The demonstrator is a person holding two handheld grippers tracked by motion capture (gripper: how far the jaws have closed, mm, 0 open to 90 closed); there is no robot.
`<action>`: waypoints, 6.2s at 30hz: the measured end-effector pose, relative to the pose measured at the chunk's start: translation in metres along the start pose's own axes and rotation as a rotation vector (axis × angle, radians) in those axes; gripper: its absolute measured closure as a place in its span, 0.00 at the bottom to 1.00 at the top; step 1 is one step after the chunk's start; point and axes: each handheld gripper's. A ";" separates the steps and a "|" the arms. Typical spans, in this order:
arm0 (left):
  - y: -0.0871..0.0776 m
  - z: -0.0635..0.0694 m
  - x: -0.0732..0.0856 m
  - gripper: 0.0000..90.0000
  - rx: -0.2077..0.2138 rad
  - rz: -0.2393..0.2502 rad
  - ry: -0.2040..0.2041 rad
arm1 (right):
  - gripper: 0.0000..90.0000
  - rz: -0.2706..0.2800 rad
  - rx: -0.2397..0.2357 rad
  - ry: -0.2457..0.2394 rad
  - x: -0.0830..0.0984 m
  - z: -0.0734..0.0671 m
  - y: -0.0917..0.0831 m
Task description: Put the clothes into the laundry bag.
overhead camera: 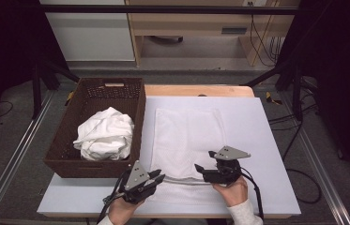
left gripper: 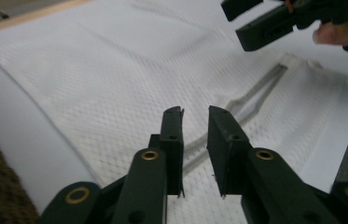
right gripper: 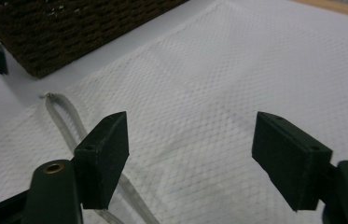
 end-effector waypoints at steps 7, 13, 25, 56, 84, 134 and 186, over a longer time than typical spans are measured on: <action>0.023 -0.001 0.015 0.96 0.036 -0.106 -0.001 | 0.45 -0.075 -0.071 -0.051 0.005 -0.016 0.016; 0.034 0.005 0.023 0.99 0.046 -0.155 0.029 | 0.57 -0.133 -0.114 -0.068 0.013 -0.027 0.023; 0.041 0.007 0.029 0.99 0.061 -0.175 0.043 | 0.78 -0.182 -0.115 -0.109 0.018 -0.037 0.030; 0.073 -0.003 -0.035 0.96 -0.044 -0.076 0.047 | 0.69 -0.116 -0.001 -0.045 0.000 -0.013 0.016; 0.024 0.025 0.016 0.90 -0.018 -0.076 0.061 | 0.98 -0.081 0.037 0.005 -0.003 -0.006 0.011; -0.085 -0.047 -0.052 0.28 -0.169 0.149 -0.010 | 0.98 0.066 0.080 -0.007 -0.018 -0.002 -0.007; -0.005 -0.209 -0.058 0.05 -0.367 -0.414 -0.031 | 0.98 -0.014 0.073 -0.029 -0.012 0.001 0.000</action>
Point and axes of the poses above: each handheld gripper's, and its own axes: y roughly forward along the jaws, x roughly out of its underside, z roughly to its right, and after that the axes turned 14 degrees about -y, right-handed
